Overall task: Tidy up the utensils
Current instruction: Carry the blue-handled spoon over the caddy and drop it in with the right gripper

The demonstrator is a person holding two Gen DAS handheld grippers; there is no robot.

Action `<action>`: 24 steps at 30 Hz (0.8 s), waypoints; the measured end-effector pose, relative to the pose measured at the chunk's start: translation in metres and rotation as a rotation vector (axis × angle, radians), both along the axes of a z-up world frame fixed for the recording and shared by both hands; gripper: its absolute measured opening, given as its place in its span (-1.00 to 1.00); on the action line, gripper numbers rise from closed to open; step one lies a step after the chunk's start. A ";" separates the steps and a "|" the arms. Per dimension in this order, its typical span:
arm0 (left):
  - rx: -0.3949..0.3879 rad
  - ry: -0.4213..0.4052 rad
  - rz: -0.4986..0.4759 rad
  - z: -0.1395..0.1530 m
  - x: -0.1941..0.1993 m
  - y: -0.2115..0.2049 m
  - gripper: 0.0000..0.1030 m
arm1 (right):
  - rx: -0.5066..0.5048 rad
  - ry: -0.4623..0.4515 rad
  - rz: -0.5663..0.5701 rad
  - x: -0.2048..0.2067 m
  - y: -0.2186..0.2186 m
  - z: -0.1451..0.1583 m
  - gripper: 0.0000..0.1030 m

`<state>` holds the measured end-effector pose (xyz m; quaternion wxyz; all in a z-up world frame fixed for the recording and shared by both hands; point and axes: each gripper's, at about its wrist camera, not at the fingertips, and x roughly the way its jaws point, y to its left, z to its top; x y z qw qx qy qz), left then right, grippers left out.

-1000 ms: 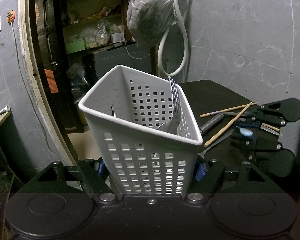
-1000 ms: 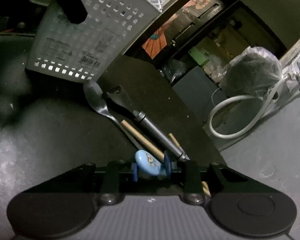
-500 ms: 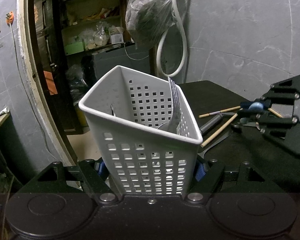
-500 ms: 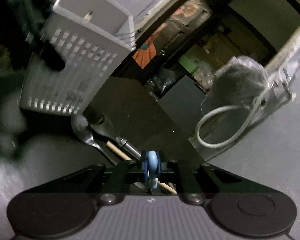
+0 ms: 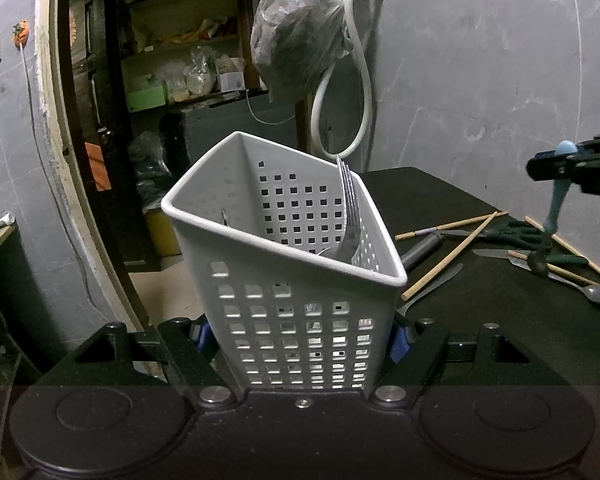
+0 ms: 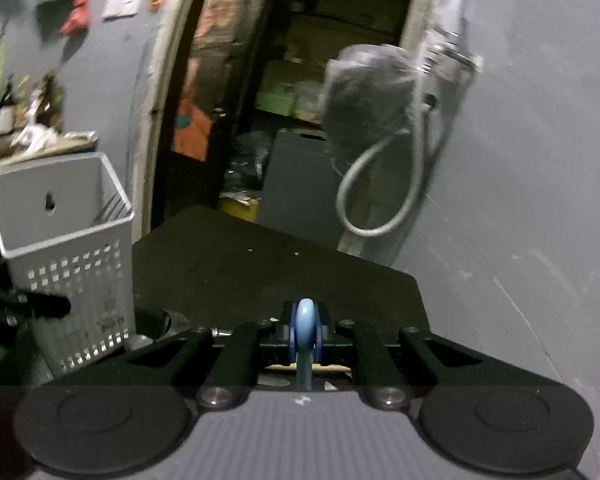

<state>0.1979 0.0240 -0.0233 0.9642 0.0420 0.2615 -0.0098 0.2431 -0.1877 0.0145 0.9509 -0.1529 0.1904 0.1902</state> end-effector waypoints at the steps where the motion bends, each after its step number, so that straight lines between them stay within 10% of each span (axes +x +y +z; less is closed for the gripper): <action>1: -0.002 -0.003 -0.001 -0.001 -0.001 0.001 0.50 | 0.009 0.007 -0.007 -0.001 -0.002 0.003 -0.80; 24: -0.043 -0.017 -0.026 -0.006 0.000 0.007 0.49 | 0.139 0.080 -0.024 0.003 0.018 0.081 -0.80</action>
